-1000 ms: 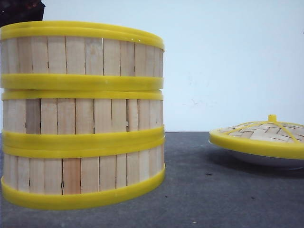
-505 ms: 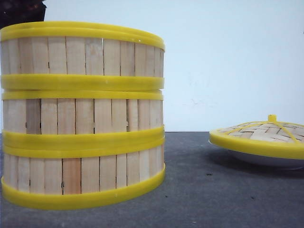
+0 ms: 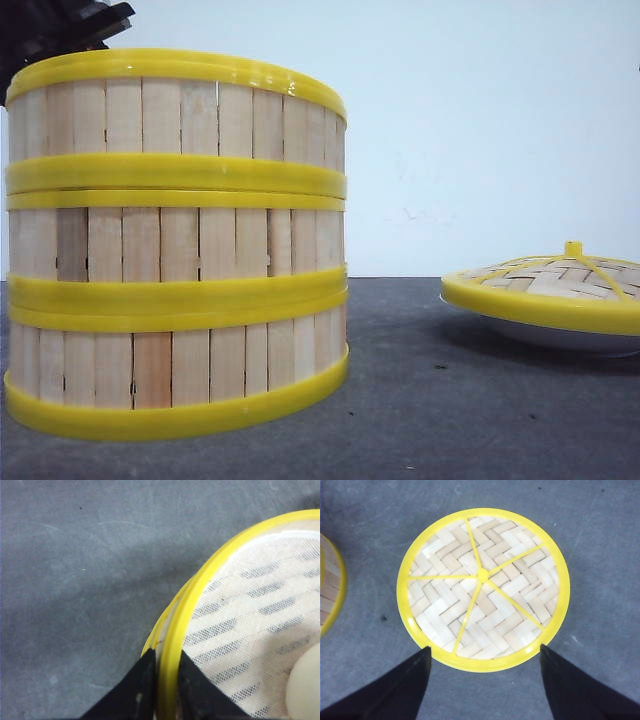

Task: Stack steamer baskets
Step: 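Open the left gripper and raise it away from the stack, then lower the right gripper onto the lid's yellow knob and grasp it, then lift the woven lid off the white plate toward the stack, then lower the lid onto the top basket and release it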

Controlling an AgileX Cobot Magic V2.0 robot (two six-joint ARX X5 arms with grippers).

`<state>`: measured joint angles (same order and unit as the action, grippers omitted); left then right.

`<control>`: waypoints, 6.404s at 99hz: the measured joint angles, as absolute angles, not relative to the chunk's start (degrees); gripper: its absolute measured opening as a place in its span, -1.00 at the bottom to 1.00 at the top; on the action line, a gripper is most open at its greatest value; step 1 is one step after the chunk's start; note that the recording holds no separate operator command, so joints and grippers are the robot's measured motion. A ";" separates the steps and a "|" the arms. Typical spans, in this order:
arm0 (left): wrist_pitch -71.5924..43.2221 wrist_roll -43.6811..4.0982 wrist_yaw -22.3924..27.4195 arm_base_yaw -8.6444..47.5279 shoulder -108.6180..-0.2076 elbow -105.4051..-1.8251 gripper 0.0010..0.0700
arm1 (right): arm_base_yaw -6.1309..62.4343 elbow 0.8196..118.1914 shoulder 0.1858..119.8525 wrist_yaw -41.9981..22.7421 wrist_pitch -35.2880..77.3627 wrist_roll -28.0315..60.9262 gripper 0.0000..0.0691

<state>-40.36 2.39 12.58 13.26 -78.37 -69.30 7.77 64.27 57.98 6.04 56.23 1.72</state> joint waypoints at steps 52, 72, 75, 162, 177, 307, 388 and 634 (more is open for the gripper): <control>-39.40 2.33 12.75 13.26 -78.43 -69.30 -0.16 | 7.77 64.27 57.98 6.02 56.12 1.72 0.25; -39.48 2.31 10.15 13.26 -77.87 -69.38 -0.16 | 7.77 64.27 58.13 6.39 53.65 1.69 0.41; -39.70 2.28 9.96 13.21 -77.45 -69.54 -0.16 | 7.77 64.27 58.33 6.70 53.28 1.69 0.41; -48.29 2.92 1.30 6.46 -60.25 -71.31 -0.16 | 10.72 64.27 81.67 8.43 42.92 1.69 0.27; -48.88 3.01 1.28 6.00 -60.27 -71.31 -0.16 | 10.92 64.27 85.38 6.00 40.38 1.67 0.17; -49.12 3.01 1.30 6.00 -60.27 -71.31 -0.16 | 10.79 64.36 88.97 4.91 36.12 1.67 -0.84; -49.10 3.01 1.30 6.00 -60.27 -71.31 -0.16 | 19.64 101.54 88.73 11.84 55.77 2.61 -0.85; -49.19 3.25 1.02 3.01 -60.27 -71.31 -0.16 | 49.47 110.98 104.29 11.81 55.07 4.21 -0.85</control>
<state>-49.19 3.25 1.02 3.01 -60.27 -71.31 49.47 110.98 104.29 11.81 55.07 4.21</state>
